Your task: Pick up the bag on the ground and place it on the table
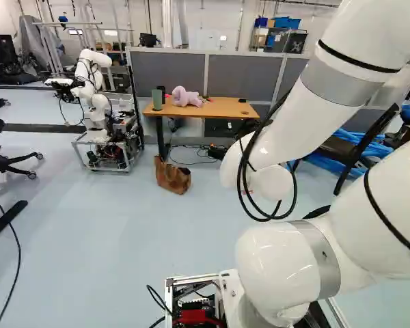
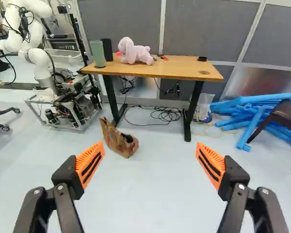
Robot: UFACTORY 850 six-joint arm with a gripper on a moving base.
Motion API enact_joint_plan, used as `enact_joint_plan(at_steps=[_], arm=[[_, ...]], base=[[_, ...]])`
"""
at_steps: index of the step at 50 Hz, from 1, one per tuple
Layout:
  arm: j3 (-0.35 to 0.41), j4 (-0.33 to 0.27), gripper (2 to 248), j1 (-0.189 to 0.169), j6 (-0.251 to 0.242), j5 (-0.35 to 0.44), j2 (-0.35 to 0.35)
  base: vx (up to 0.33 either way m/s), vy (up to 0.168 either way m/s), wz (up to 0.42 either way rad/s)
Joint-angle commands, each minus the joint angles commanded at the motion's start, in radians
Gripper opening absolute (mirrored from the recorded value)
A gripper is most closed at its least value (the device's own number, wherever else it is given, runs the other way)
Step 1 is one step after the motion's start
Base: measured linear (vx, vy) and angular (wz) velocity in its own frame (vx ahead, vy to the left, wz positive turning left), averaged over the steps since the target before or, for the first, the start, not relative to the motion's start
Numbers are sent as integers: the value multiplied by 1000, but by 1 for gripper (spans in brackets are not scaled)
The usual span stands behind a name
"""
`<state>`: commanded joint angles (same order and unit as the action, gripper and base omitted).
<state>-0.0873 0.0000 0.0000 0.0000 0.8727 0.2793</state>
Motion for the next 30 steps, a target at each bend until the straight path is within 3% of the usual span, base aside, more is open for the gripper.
enact_joint_plan(at_steps=[30], arm=[[0,0,247,0,0,0,0]], base=[[93,0,-5]])
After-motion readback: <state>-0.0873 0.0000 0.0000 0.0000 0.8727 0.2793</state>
